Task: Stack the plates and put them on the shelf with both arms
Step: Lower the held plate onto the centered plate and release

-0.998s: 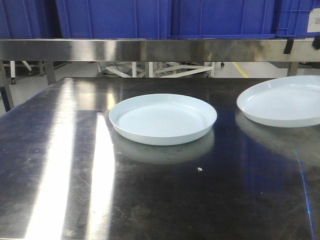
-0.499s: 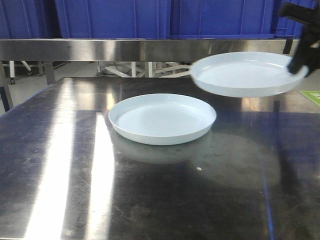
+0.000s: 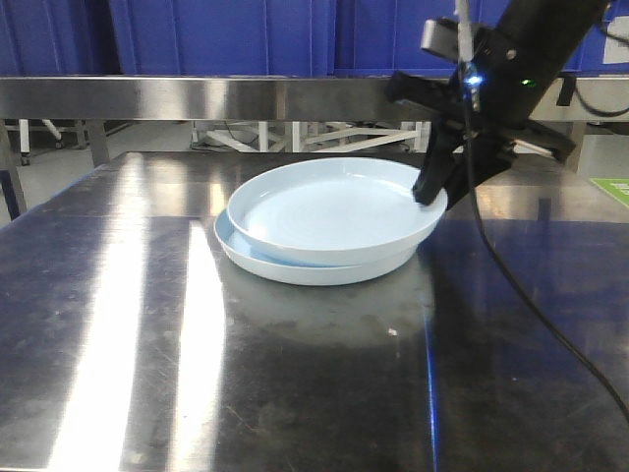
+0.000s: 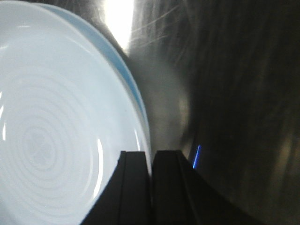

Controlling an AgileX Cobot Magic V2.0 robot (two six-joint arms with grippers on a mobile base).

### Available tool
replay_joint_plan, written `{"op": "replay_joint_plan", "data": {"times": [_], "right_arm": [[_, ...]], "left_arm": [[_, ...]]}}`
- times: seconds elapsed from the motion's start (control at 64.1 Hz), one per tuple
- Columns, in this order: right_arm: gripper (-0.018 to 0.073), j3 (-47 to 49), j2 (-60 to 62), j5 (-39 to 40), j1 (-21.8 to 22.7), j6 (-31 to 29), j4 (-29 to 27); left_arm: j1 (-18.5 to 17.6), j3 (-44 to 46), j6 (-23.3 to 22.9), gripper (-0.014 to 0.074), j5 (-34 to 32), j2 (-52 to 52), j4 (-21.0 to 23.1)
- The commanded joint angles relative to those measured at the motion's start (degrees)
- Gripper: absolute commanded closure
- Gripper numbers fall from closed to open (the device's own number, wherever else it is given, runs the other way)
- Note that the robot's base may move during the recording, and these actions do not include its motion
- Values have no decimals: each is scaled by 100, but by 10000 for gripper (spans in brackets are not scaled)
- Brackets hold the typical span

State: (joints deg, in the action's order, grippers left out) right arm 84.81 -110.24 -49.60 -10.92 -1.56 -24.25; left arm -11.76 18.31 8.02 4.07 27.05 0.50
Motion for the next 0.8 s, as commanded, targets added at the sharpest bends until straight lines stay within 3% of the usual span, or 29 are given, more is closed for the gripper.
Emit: {"op": "replay_joint_plan", "data": {"times": [0.0,0.203,0.577,0.78], "right_arm": [[501,186,252,275,-63,5,-216],[412,186,181,320,-109,5,-261],[157,186,169,415,-109,5,-261],[148,186,139,415,-109,5,-189]], "left_arm": [[12,177,-51,514,-531,19,14],[12,177,-51,514,-531,19,14],[12,177,-51,514,-531,19,14],[12,177,-51,514,-531,19,14]]}}
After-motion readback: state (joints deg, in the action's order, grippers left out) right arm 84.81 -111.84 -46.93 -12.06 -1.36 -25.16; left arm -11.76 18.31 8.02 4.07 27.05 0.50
